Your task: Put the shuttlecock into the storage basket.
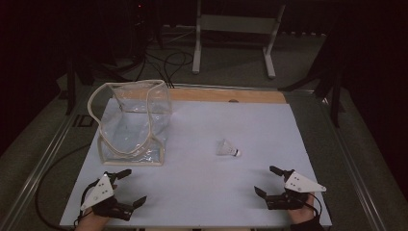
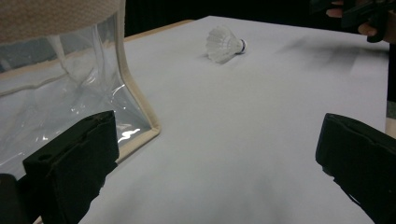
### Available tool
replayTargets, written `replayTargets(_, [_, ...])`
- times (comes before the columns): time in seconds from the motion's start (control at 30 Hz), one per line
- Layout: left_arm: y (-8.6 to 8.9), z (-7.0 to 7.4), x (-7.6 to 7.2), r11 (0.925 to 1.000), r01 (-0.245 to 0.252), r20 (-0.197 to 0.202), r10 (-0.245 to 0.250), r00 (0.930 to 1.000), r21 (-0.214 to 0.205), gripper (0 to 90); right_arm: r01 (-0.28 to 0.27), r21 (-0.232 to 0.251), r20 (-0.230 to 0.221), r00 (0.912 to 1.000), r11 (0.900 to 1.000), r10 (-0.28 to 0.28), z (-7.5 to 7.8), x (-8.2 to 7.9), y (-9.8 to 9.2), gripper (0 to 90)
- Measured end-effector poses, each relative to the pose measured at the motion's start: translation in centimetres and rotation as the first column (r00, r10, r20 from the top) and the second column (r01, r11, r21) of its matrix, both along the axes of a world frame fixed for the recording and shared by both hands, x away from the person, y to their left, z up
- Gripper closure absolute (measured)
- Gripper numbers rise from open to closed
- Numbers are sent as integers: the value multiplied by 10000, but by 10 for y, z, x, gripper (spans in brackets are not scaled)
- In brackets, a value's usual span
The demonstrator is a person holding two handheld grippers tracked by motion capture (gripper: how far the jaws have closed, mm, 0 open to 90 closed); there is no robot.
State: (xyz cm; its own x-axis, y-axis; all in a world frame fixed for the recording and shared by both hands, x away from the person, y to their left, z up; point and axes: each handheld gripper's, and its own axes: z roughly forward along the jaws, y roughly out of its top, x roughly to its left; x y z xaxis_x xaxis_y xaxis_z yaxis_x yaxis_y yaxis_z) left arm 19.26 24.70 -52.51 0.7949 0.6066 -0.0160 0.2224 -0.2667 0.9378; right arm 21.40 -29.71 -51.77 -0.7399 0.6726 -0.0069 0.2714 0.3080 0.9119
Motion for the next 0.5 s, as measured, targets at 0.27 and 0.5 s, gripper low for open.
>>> replayTargets(0.27, [-3,0,0,9999,39,18,-39,10000,108,4,100,274,-157,9998,9996,-96,-3,-3,0,85])
replayTargets(0.5, [-3,0,0,9999,43,-11,-43,10000,156,4,208,128,-182,9996,9997,-206,-5,-4,4,85])
